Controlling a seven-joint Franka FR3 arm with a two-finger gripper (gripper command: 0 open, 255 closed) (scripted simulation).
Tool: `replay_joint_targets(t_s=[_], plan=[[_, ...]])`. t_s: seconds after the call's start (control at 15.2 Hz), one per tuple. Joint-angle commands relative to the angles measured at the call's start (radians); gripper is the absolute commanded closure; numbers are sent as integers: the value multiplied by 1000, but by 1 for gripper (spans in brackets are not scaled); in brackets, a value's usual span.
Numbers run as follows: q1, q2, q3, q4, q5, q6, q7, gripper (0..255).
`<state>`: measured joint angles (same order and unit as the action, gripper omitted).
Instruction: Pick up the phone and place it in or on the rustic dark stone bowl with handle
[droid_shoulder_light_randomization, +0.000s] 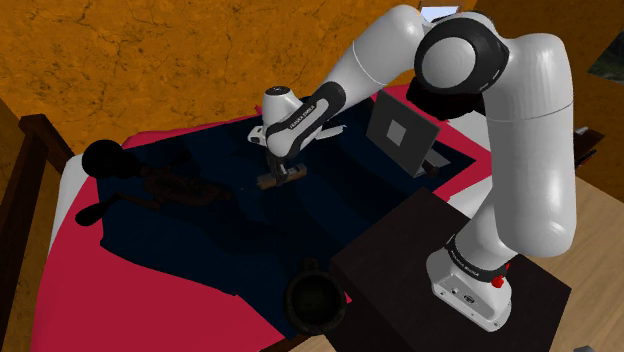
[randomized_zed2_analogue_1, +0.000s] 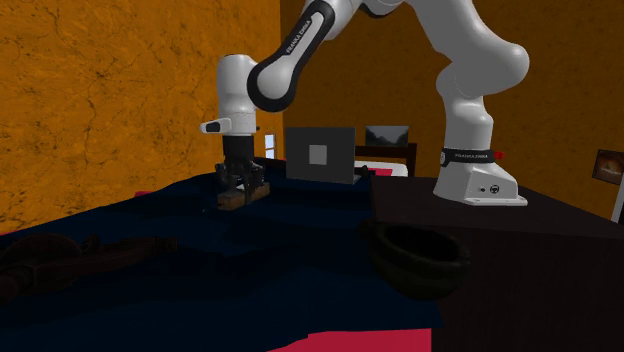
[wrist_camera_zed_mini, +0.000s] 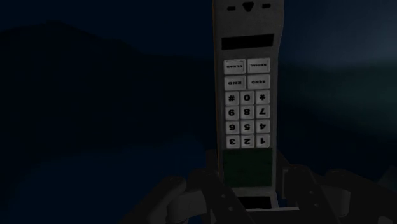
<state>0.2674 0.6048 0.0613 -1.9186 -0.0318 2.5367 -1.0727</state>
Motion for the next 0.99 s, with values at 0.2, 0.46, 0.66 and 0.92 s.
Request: replay_joint_targets(t_s=[0.2,0.46,0.66,0.92], plan=[[-2,-57,4,-8,4,-49,-1,255],[-4,-97,6,-10,7,-88,-3,255],[-5,-126,7,-9,9,-117,-4,255],[-7,-163,9,-5,12,-158,-5,255]])
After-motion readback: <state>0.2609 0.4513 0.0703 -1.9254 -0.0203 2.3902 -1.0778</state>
